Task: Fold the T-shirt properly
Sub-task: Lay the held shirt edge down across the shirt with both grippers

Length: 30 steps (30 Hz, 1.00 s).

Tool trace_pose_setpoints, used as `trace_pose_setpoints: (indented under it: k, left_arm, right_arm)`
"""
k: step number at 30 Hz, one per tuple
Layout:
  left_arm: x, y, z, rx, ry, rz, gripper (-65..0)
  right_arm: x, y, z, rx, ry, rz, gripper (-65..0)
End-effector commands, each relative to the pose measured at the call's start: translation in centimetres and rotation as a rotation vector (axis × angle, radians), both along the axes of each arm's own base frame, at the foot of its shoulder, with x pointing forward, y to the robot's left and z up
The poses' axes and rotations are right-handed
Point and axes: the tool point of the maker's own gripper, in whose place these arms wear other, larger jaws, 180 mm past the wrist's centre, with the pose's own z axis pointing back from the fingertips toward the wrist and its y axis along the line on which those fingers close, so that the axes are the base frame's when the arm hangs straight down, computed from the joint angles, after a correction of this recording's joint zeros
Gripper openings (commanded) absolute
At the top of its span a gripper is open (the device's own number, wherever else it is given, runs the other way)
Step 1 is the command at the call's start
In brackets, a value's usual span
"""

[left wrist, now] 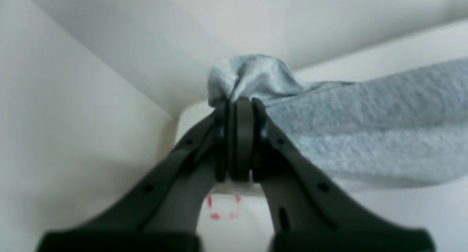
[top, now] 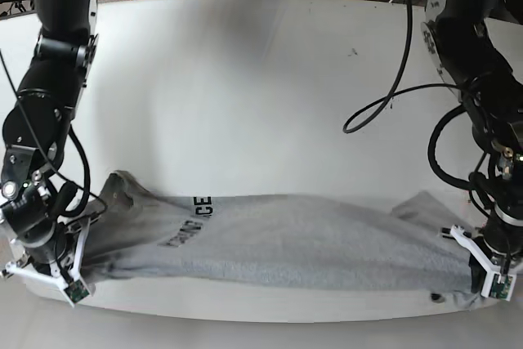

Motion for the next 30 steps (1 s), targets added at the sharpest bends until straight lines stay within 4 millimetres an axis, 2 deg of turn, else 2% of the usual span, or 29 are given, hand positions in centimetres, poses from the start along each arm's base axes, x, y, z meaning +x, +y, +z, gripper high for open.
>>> trace_pose_setpoints:
  k: [1,4,6,8,10,14,18,23,26,30]
  left_arm:
    - [-0.8,0.4,-0.3,0.01,-0.012,0.009,-65.0]
    - [-1.9,0.8,-3.3,0.006,0.056,0.019,-65.0]
    - [-2.8,1.2,-5.6,0.002,0.112,0.03,-65.0]
    - [-3.4,1.3,-7.0,0.0,0.147,0.035,-65.0]
    - [-4.5,1.4,-9.6,0.002,0.216,0.035,-65.0]
    - [-6.6,2.3,-12.9,-0.002,0.303,0.061,-65.0]
    - [-9.4,3.4,-16.2,-0.007,0.401,0.095,-65.0]
    - [-12.2,3.9,-19.3,-0.007,0.498,0.113,-65.0]
    - [-14.1,5.0,-20.7,-0.008,0.545,0.145,-65.0]
    - [-15.9,5.4,-22.2,0.001,0.604,0.147,-65.0]
  right_arm:
    - [-1.1,-0.4,0.1,0.003,-0.034,-0.013,-65.0]
    - [-2.6,0.3,-3.1,0.027,0.02,-0.006,-65.0]
    - [-4.1,0.1,-5.3,0.049,0.061,-0.025,-65.0]
    - [-4.9,-0.1,-6.8,0.062,0.093,-0.036,-65.0]
    - [-6.1,-0.1,-8.9,0.086,0.139,-0.049,-65.0]
    - [-7.9,-0.7,-11.5,0.106,0.203,-0.078,-65.0]
    - [-10.0,-0.1,-13.9,0.125,0.26,-0.084,-65.0]
    - [-12.6,0.0,-16.7,0.126,0.347,-0.091,-65.0]
    - [-14.1,0.0,-18.2,0.138,0.394,-0.102,-65.0]
    - [-16.3,-0.2,-20.0,0.151,0.451,-0.124,-65.0]
